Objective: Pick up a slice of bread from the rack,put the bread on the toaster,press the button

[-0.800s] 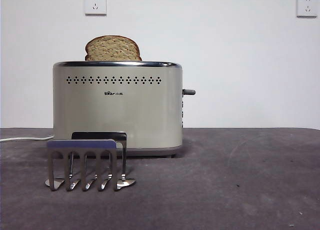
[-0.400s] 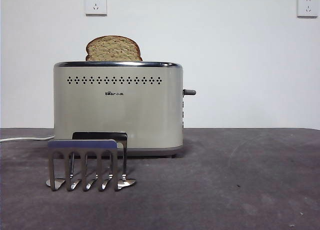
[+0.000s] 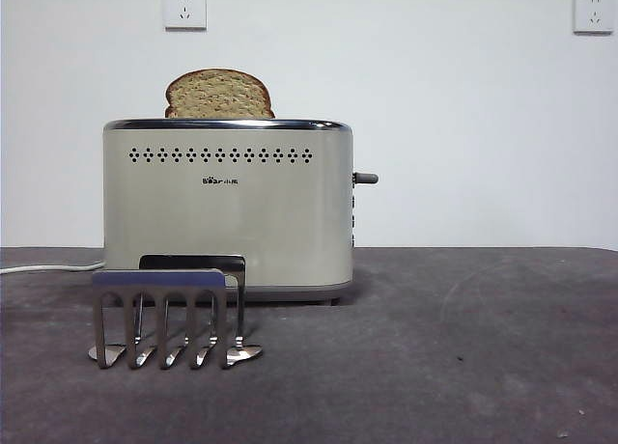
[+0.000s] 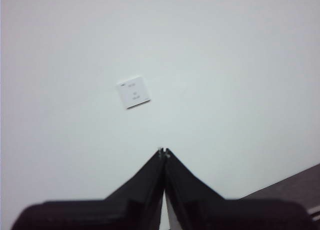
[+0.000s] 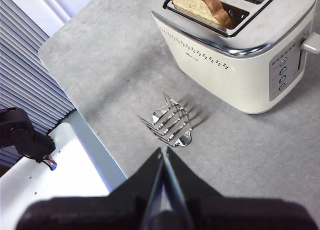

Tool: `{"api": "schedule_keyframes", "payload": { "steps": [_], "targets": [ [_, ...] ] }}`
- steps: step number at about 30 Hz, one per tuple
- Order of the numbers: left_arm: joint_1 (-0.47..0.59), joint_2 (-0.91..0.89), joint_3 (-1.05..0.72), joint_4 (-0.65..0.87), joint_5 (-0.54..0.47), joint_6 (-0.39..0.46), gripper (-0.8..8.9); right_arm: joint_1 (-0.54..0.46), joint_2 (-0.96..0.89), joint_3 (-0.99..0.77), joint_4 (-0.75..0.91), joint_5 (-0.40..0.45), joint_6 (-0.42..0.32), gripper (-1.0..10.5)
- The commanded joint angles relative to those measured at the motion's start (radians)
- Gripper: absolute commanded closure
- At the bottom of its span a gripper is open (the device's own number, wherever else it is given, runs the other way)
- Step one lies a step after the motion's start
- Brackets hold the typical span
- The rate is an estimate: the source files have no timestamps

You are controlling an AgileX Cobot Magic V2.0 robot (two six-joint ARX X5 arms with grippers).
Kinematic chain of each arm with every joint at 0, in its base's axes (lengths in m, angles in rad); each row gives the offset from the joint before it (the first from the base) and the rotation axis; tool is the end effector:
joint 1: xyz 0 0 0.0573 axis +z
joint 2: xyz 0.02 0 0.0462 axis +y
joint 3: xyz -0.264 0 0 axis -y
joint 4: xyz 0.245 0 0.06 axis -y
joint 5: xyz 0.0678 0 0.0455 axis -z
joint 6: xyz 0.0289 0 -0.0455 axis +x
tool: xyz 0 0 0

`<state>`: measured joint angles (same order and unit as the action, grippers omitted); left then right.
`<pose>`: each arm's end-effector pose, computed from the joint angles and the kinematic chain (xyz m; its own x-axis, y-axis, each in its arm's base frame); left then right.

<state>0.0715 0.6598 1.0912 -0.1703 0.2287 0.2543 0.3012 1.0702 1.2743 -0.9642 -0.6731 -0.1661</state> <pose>0.1018 0.0007 0.4470 0.9547 -0.1589 0.2514 0.0793 0.9507 0.2997 0.1728 0.0726 0.3812 0.3562 0.7635 -0.5387 -0.7631 0.5704 0.3038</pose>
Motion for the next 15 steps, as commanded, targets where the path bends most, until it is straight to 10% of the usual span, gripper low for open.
{"api": "schedule_keyframes", "payload": {
  "steps": [1,15],
  "targets": [
    [0.033,-0.100,-0.211,0.095,0.005,0.011,8.16,0.000,0.001,-0.005,0.004,-0.001,-0.008,9.5],
    [0.076,-0.470,-0.805,0.148,-0.108,-0.032,8.16,0.000,0.001,-0.005,0.004,-0.001,-0.008,9.5]
  ]
}}
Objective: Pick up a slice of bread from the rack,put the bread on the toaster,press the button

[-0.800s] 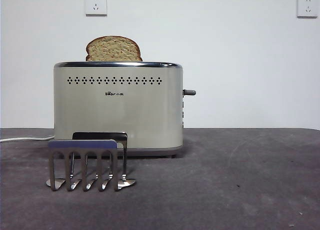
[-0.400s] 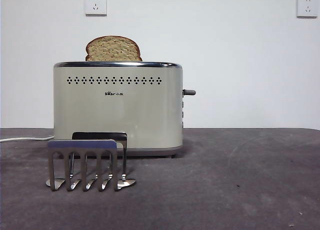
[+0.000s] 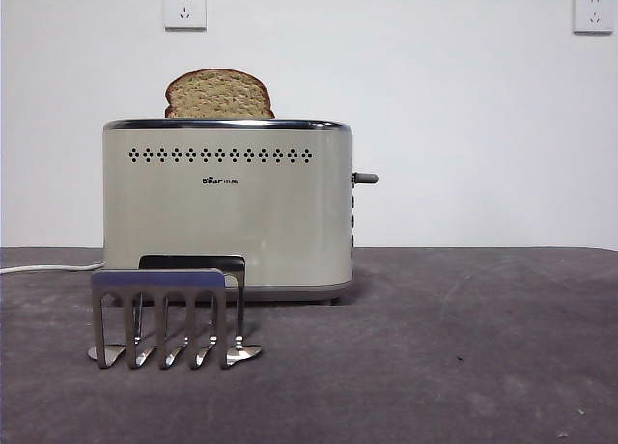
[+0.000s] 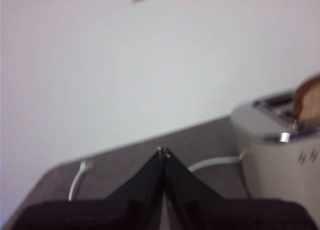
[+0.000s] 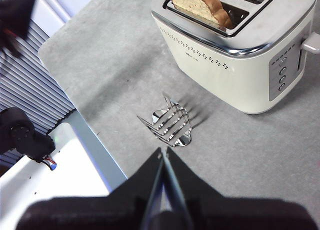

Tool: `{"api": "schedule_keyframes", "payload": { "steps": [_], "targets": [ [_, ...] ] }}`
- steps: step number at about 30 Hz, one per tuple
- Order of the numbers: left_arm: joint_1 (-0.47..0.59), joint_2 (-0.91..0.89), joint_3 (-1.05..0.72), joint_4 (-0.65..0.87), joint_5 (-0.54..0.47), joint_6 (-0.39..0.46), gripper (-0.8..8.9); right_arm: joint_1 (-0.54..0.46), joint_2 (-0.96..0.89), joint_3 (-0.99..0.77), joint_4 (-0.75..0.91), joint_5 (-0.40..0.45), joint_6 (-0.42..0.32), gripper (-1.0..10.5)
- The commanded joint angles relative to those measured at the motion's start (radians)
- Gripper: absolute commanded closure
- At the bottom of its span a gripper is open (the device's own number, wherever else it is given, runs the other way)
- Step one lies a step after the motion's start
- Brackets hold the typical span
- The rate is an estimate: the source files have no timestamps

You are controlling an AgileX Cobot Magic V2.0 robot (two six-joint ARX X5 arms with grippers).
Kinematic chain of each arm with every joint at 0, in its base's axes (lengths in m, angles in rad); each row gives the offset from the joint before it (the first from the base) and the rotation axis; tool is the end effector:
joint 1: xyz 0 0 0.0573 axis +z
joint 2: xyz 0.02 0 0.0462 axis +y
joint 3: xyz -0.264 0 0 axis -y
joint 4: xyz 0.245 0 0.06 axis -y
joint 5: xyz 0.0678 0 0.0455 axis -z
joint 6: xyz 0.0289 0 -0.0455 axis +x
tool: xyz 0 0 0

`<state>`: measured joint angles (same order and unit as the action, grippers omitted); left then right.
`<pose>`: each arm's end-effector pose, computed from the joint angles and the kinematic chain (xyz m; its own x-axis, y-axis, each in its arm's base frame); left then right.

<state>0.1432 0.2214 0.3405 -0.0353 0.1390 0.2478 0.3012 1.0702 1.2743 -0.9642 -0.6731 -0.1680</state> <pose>0.0943 0.0095 0.2582 0.9966 0.0037 0.0829 -0.0249 0.9664 0.2557 0.1728 0.0726 0.3812 0.3562 0.7635 -0.5387 -0.7641 0.5698 0.3023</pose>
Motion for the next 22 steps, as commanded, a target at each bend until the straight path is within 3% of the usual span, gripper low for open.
{"api": "schedule_keyframes", "payload": {
  "steps": [1,10,22],
  "targets": [
    [0.004,-0.047,-0.080,0.014,-0.025,-0.037,8.16,0.000,0.001,-0.005,0.004,-0.001,-0.006,9.5],
    [0.004,-0.146,-0.244,0.016,-0.087,-0.116,8.16,0.000,0.001,-0.005,0.004,-0.001,-0.006,9.5],
    [0.002,-0.220,-0.337,-0.049,-0.087,-0.169,8.16,0.000,0.001,-0.005,0.004,-0.001,-0.006,9.5]
  ]
}}
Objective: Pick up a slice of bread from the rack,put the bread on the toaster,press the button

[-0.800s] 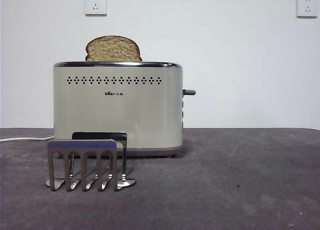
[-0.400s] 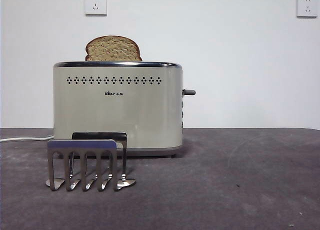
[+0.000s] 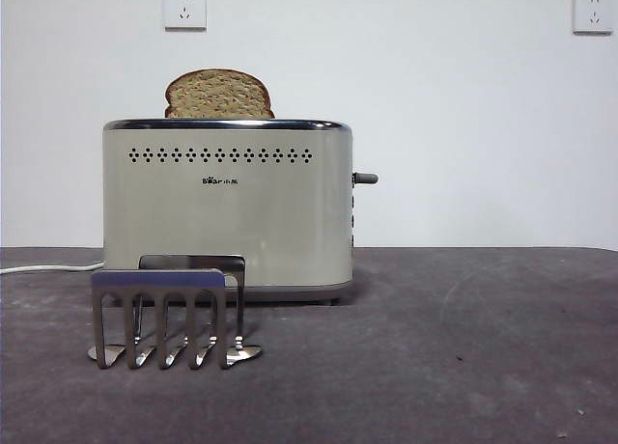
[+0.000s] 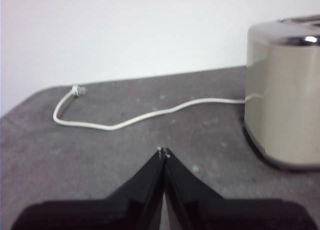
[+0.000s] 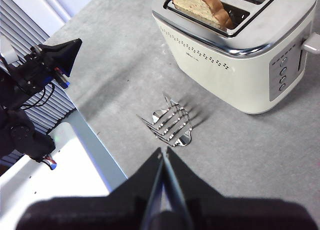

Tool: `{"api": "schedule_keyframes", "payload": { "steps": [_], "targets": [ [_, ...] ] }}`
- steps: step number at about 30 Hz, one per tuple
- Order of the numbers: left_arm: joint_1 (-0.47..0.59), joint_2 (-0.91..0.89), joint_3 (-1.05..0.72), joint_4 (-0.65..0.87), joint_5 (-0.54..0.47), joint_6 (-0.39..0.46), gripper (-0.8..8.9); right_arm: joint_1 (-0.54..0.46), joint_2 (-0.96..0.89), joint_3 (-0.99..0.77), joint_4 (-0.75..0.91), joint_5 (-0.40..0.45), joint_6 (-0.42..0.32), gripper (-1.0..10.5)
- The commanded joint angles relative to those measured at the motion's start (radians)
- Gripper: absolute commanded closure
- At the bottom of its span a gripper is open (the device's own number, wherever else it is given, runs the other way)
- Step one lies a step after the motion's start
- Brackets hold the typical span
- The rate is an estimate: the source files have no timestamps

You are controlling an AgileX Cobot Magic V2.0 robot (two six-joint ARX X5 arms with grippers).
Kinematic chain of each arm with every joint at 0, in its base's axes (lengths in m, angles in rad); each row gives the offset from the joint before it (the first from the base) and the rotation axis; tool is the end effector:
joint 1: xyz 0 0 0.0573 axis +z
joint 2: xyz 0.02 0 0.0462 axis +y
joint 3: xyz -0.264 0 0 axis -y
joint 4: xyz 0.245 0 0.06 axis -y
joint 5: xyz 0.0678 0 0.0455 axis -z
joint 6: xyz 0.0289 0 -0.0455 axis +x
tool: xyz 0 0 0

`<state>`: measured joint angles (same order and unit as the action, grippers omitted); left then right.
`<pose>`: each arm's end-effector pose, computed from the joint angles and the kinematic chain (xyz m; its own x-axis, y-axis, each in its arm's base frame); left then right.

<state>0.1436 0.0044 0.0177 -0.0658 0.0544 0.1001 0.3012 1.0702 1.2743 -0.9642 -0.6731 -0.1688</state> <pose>0.0959 0.0123 0.1628 0.9947 0.0889 -0.0524 -0.0835 0.9918 0.0970 0.1728 0.0726 0.3812 0.3562 0.7635 -0.5387 -0.7646 0.5696 0.3017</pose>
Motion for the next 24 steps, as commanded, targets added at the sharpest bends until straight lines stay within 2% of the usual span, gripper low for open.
{"api": "schedule_keyframes", "payload": {
  "steps": [1,7,24],
  "targets": [
    [0.002,-0.003,-0.014,-0.031,-0.002,-0.022,8.16,0.000,0.001,-0.005,0.004,-0.001,-0.005,9.5],
    [0.002,-0.003,-0.014,-0.110,0.001,-0.023,8.16,0.000,0.001,-0.005,0.005,-0.001,-0.005,9.5],
    [0.002,-0.003,-0.014,-0.113,0.000,-0.023,8.16,0.000,0.001,-0.005,0.004,-0.001,-0.005,9.5]
  ]
}}
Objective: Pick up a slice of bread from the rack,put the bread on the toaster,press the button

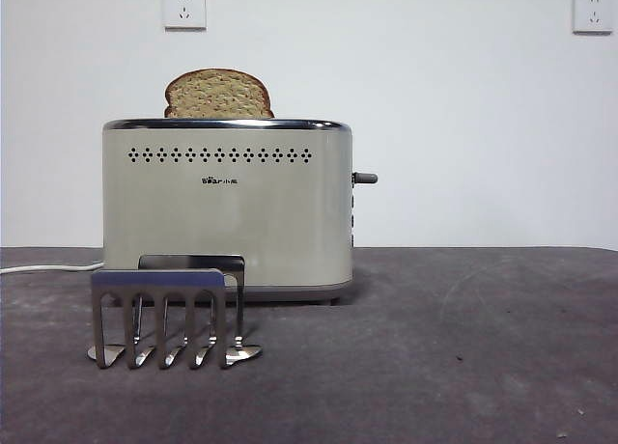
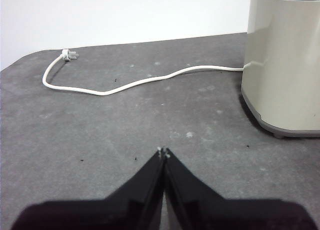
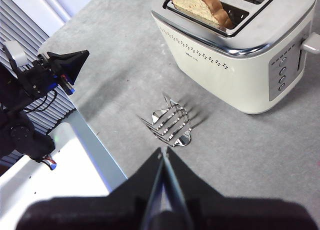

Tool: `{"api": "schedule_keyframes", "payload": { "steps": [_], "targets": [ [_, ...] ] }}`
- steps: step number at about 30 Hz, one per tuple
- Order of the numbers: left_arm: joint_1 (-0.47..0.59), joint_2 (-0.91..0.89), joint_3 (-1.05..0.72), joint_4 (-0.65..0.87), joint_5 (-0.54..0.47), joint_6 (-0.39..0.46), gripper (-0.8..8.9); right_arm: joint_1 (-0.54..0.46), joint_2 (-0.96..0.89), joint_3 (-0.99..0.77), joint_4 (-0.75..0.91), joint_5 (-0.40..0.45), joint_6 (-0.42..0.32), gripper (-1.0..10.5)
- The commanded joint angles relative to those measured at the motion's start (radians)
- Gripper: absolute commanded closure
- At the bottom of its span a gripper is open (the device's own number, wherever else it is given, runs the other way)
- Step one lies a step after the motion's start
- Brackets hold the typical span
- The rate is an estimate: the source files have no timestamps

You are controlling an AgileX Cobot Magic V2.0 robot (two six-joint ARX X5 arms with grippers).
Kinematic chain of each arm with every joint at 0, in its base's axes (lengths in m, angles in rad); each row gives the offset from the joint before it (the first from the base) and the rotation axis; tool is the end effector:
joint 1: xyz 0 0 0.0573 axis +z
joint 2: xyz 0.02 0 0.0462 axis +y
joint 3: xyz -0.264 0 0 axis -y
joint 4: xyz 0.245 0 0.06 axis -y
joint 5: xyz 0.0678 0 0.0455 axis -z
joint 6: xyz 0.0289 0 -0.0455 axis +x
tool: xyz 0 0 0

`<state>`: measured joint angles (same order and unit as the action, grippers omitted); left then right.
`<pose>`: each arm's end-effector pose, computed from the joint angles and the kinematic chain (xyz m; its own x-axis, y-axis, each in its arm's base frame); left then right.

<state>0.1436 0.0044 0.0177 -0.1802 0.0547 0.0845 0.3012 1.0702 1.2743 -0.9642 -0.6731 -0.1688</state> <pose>0.0947 0.0121 0.1519 0.9823 0.0868 -0.1659 -0.0753 0.9944 0.0742 0.1728 0.0726 0.3812 0.3562 0.7635 -0.5387 -0.7646 0.5696 0.3017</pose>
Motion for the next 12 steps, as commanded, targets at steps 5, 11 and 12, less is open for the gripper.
{"api": "schedule_keyframes", "payload": {
  "steps": [5,11,12],
  "targets": [
    [0.002,-0.003,-0.014,0.001,-0.001,-0.008,8.16,0.000,0.001,-0.005,0.004,-0.001,-0.005,9.5],
    [0.002,-0.003,-0.014,0.001,-0.001,-0.007,8.16,-0.001,0.001,-0.006,0.007,0.000,-0.024,9.5],
    [0.002,-0.003,-0.014,0.001,-0.001,-0.007,8.16,-0.011,0.001,-0.006,0.016,0.002,-0.035,9.5]
  ]
}}
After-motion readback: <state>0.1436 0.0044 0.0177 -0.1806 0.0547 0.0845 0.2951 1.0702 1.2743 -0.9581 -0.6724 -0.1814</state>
